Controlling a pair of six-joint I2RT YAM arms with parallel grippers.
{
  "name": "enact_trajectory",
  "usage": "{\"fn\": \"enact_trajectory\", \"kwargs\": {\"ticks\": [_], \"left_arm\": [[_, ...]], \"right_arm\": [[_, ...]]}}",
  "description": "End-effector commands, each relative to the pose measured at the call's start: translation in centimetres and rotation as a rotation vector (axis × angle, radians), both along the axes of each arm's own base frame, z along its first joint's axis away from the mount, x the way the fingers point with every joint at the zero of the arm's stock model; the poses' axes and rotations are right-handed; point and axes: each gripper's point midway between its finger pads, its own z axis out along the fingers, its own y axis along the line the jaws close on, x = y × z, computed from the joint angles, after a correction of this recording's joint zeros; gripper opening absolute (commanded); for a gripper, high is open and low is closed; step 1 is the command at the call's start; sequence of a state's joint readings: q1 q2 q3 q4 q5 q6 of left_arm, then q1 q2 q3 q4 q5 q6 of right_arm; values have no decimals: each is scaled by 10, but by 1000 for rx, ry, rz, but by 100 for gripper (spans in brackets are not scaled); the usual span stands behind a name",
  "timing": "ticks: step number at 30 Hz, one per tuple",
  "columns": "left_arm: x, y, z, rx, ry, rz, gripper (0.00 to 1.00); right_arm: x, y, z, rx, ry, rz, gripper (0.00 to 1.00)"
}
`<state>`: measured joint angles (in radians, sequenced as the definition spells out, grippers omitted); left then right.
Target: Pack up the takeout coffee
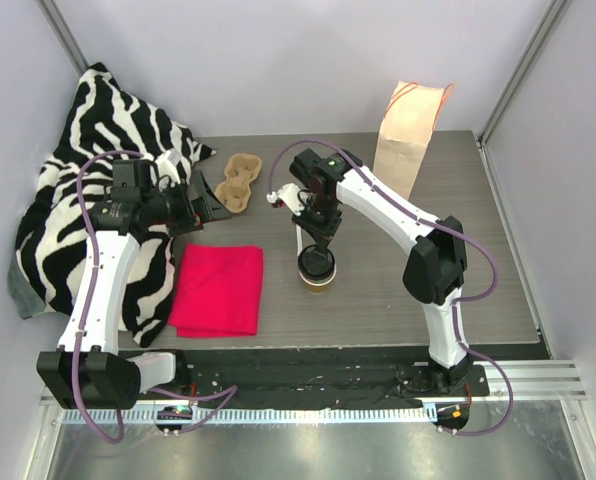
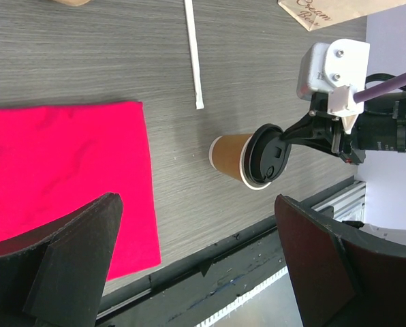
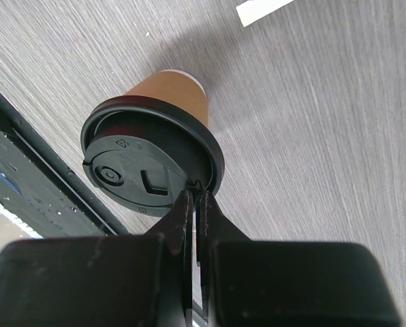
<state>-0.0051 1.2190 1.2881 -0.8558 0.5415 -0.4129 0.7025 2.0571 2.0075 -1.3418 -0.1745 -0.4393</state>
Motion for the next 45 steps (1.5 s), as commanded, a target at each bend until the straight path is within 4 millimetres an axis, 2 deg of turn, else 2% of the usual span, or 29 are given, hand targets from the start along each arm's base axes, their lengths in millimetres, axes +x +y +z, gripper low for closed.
{"fn": "enact_trajectory", "kwargs": {"ticks": [1,24,33,38,45], "left_arm": [[5,-4,9,-24,-40,-13,100],[6,-3,7,-22,-34,-8,100],[3,-3,6,-21,-35,-10,100],[3,-4,5,-23,-32,-12,100],[4,-5,7,-33,-35,-10,100]], "right_arm": [[-30,-27,16,-69,78,5,1],[-35,-28,5,-92,121,20,1],[-28,-22,24,-49,70,16,1],[-34,-27,36,-36,48,12,1],[-45,-30,32,-51,68,23,1]]}}
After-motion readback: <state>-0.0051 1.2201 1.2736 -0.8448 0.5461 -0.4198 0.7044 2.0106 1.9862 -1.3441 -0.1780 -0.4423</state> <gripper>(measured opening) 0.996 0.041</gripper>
